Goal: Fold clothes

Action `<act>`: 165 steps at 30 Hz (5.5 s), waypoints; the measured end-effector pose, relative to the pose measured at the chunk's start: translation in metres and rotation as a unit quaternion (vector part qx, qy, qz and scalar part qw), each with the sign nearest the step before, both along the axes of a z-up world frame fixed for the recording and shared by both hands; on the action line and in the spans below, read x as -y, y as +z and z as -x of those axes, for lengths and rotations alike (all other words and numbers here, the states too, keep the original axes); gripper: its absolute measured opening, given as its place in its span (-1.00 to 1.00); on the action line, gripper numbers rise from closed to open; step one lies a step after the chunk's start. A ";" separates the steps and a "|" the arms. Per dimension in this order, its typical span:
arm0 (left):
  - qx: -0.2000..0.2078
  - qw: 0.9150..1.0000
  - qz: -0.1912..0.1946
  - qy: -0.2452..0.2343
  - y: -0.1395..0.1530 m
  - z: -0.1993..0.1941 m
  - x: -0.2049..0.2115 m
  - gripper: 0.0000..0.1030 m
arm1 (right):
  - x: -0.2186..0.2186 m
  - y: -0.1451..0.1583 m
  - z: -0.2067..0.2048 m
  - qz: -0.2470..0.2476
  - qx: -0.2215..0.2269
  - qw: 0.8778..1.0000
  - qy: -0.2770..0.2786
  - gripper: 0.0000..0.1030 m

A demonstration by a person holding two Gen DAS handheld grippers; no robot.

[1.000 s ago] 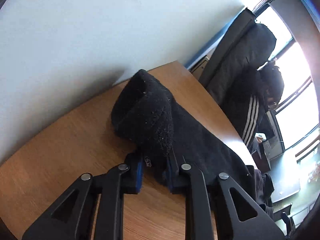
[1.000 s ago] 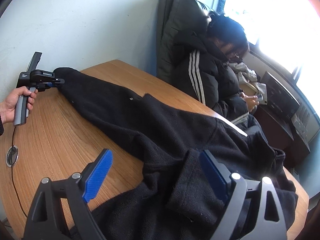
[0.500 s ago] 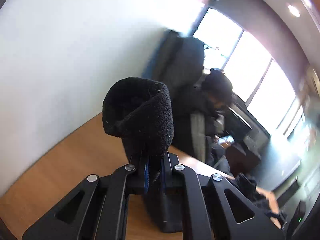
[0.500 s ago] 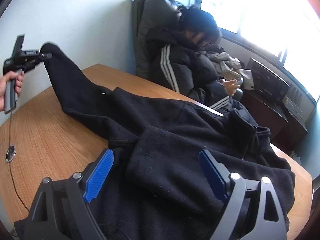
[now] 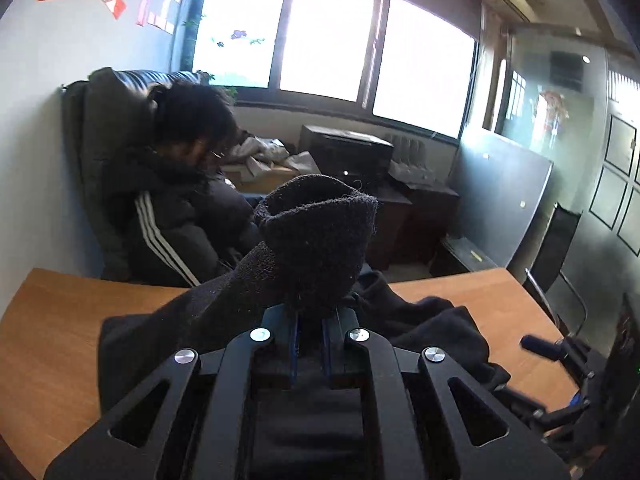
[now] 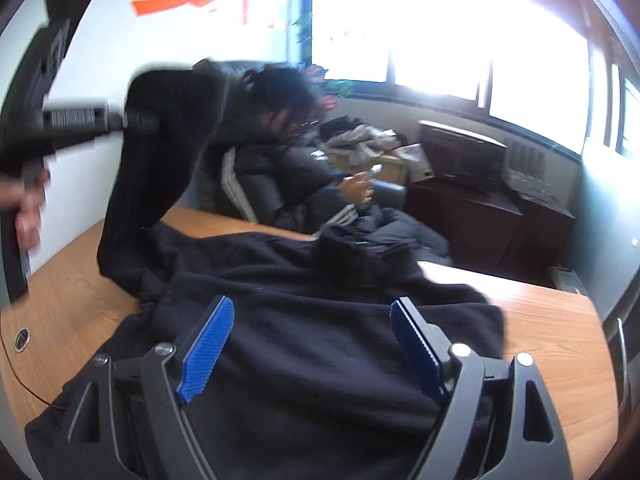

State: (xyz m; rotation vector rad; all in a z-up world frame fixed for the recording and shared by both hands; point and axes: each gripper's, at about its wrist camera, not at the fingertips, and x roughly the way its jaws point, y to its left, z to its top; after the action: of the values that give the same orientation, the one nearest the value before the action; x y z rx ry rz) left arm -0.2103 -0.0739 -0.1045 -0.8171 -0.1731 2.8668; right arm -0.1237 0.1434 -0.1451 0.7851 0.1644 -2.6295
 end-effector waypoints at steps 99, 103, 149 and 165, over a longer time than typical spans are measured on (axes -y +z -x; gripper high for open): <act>0.125 0.990 0.023 -0.055 -0.153 -0.066 0.071 0.62 | -0.132 -0.025 0.039 -0.089 0.204 0.954 -0.200 0.30; 0.067 0.992 0.041 -0.096 -0.105 -0.067 0.053 0.92 | -0.089 0.017 0.024 -0.086 0.116 0.982 -0.119 0.55; 0.180 0.981 0.060 -0.048 -0.201 0.046 0.097 0.77 | -0.058 -0.115 0.244 -0.045 0.295 0.954 -0.025 -1.00; 0.201 0.976 0.059 -0.054 -0.118 -0.100 0.159 1.00 | -0.021 0.010 -0.026 -0.010 0.118 0.992 0.033 0.72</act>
State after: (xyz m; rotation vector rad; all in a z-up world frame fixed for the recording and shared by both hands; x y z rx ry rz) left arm -0.1106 -0.2329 -0.2226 -1.3783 -0.0029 2.5977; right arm -0.0975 0.1642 -0.1355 1.0689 0.1489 -2.4525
